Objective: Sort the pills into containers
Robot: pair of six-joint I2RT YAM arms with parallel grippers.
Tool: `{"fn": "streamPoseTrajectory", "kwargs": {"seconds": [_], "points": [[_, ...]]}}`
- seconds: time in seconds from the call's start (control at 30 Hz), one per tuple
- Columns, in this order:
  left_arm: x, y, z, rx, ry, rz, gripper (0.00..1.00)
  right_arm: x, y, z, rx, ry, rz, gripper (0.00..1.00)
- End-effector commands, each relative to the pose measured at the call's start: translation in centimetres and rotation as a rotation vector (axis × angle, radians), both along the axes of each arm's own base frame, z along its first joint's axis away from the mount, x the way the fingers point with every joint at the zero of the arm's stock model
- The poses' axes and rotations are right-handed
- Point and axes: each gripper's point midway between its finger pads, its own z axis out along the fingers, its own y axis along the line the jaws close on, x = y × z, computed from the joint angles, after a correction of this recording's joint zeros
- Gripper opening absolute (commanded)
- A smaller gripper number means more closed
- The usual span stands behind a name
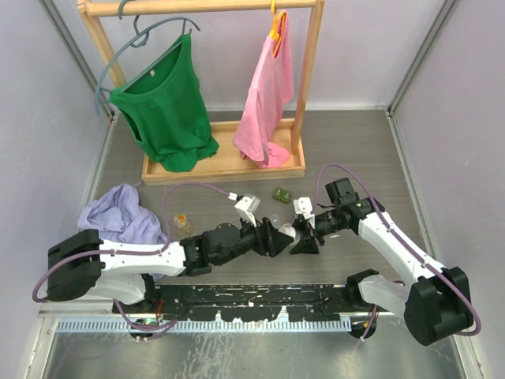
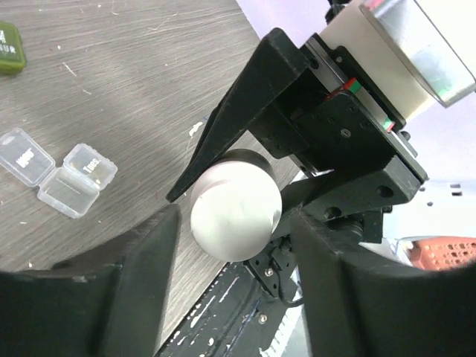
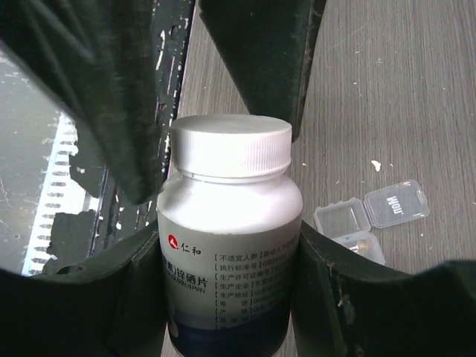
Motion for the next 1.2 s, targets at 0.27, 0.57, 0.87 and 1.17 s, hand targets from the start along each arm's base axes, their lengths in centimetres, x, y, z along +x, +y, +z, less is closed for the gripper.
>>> {"fn": "streamPoseTrajectory", "kwargs": {"seconds": [0.27, 0.57, 0.87, 1.17], "points": [[-1.5, 1.1, 2.7, -0.034, -0.27, -0.12, 0.98, -0.2, 0.7, 2.0, 0.071, -0.064, 0.056, 0.01], [-3.5, 1.6, 2.1, 0.066, -0.525, -0.296, 0.98, -0.3, 0.7, 2.1, 0.071, -0.079, 0.066, 0.01], [-4.2, 2.7, 2.2, 0.19, -0.857, -0.422, 0.98, -0.5, 0.6, 2.2, 0.07, -0.079, 0.074, 0.01], [-3.8, 2.5, 2.9, 0.171, -0.904, -0.443, 0.98, -0.6, 0.6, 2.2, 0.07, -0.077, 0.082, 0.01]]}}
